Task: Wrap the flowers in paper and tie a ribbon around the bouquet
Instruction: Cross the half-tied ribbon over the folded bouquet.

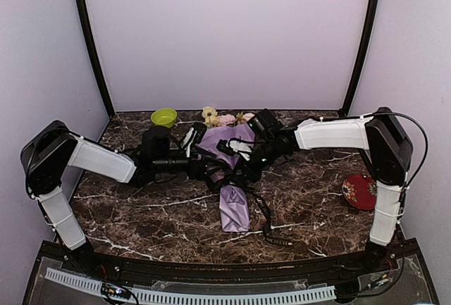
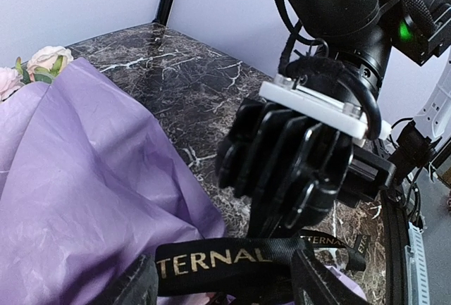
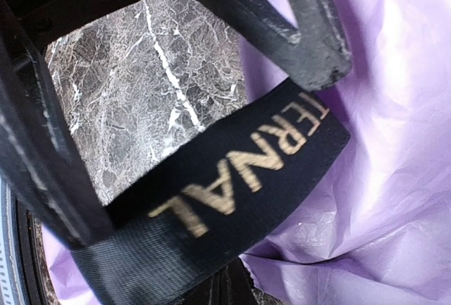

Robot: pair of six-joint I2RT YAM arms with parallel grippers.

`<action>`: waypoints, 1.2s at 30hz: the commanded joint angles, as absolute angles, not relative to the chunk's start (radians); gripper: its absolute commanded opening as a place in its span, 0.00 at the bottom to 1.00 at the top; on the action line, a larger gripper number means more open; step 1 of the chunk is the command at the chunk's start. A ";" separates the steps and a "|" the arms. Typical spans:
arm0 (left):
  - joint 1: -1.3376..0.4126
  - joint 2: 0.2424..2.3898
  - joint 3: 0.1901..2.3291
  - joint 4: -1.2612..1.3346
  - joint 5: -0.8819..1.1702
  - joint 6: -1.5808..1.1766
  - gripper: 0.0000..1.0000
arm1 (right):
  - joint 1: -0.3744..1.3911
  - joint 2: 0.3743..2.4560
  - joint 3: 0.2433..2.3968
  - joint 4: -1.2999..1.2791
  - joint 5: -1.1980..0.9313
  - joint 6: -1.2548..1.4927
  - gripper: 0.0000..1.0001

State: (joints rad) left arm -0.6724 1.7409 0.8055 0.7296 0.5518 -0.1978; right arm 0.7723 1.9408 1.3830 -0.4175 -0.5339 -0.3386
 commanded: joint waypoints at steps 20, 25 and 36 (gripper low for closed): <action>-0.660 1.764 0.872 0.718 0.659 -0.187 0.65 | 0.781 1.915 1.374 -0.397 -0.552 -0.333 0.00; -0.673 1.780 0.904 0.676 0.689 -0.151 0.65 | 0.780 1.920 1.377 -0.397 -0.553 -0.331 0.00; -0.689 1.801 0.951 0.509 0.713 -0.058 0.32 | 0.781 1.918 1.378 -0.396 -0.542 -0.329 0.00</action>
